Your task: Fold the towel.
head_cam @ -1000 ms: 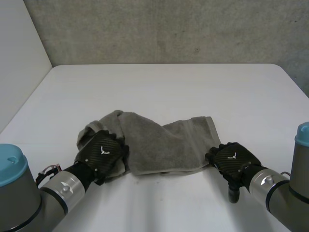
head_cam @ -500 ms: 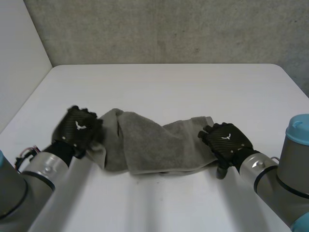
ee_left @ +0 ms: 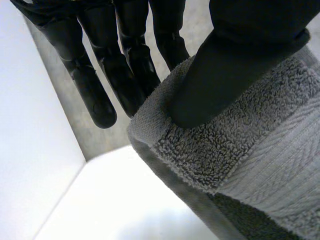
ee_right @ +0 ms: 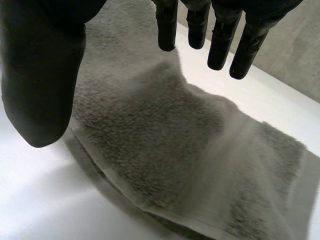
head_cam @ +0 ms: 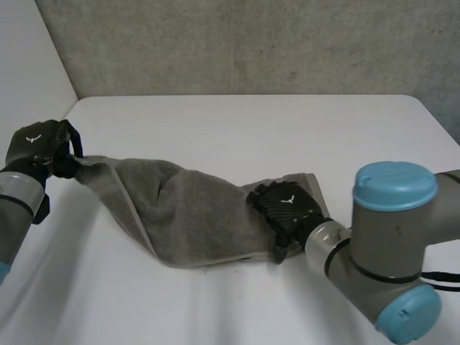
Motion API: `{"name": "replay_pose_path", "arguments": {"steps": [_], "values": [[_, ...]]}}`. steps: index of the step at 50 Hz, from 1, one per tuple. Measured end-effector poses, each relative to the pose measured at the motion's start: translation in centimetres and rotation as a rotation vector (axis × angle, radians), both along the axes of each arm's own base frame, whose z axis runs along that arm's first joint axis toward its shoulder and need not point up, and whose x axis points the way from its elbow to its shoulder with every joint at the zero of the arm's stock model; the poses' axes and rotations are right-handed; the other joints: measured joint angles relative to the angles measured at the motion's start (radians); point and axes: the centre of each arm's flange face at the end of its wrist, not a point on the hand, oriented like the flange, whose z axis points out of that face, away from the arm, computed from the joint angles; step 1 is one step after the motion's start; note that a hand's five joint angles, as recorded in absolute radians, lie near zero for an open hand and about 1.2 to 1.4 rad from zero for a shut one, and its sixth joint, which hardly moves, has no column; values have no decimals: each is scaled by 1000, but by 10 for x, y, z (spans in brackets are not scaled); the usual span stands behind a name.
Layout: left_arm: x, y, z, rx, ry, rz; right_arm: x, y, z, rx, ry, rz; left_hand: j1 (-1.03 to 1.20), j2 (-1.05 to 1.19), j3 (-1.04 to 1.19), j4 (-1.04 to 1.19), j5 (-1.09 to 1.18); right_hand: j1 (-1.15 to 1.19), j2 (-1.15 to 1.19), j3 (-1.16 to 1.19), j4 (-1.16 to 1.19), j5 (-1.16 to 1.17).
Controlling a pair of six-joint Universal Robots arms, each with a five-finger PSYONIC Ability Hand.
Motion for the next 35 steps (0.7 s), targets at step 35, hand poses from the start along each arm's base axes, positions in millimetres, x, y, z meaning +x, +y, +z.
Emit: {"name": "replay_pose_path", "arguments": {"steps": [35], "values": [[17,-2,-24,177,50,87,-61,-39,-20,-98,241,-96,0,0,0,0,0,371,369,366,345,376]]}}
